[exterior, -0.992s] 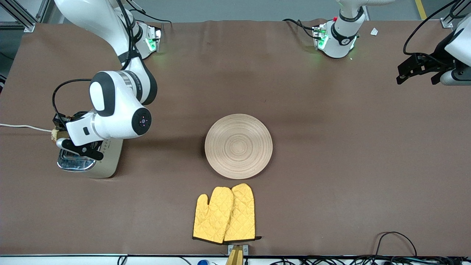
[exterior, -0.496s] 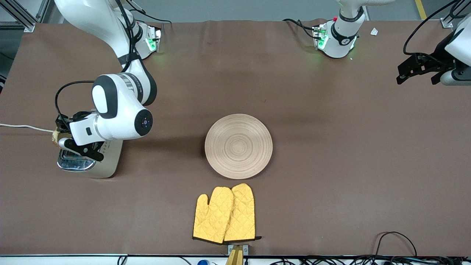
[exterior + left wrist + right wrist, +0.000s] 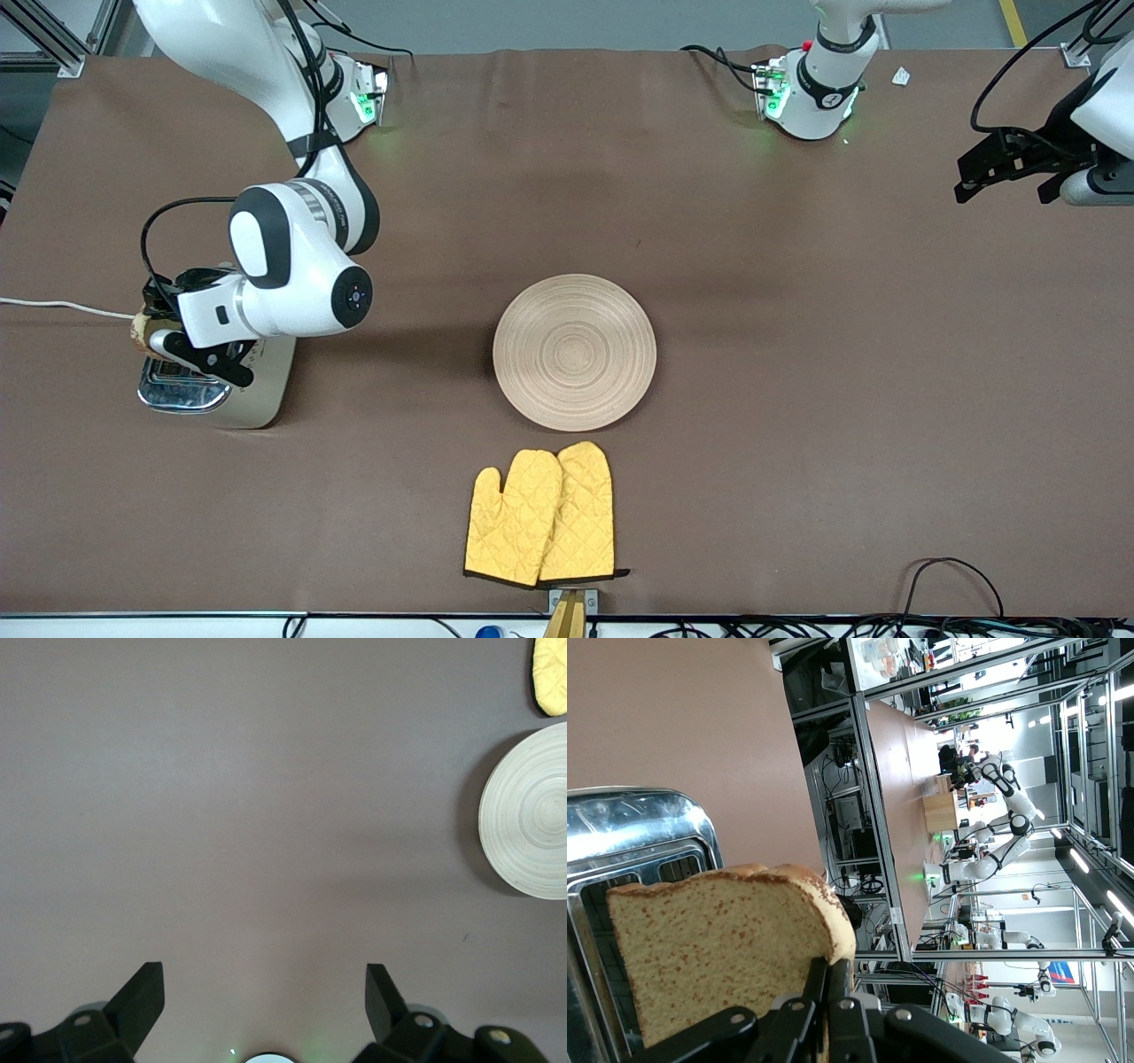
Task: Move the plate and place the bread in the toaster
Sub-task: 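Push the bread deeper into the slot with the right gripper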
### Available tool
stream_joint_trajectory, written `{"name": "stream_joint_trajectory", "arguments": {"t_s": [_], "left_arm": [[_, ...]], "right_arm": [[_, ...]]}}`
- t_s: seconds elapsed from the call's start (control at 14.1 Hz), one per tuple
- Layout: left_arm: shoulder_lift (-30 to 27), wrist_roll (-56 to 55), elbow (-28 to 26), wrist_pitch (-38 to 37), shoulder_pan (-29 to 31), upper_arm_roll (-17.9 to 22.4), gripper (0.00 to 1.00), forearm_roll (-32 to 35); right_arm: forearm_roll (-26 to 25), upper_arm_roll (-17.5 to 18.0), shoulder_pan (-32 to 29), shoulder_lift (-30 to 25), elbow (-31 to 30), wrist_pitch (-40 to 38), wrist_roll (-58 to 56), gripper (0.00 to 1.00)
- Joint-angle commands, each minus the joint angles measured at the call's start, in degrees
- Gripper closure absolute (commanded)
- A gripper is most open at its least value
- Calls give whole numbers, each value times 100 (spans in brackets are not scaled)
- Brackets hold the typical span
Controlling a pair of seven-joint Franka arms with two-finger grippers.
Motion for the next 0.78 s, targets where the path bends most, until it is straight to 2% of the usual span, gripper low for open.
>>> {"name": "stream_joint_trajectory", "arguments": {"t_s": [0.0, 0.71], "left_arm": [[-1, -27, 43, 11, 5, -6, 0, 66], [-1, -27, 43, 11, 5, -6, 0, 66]], "right_arm": [[-177, 83, -58, -165, -286, 91, 224, 100], [-194, 83, -58, -69, -488, 354, 690, 100]]}}
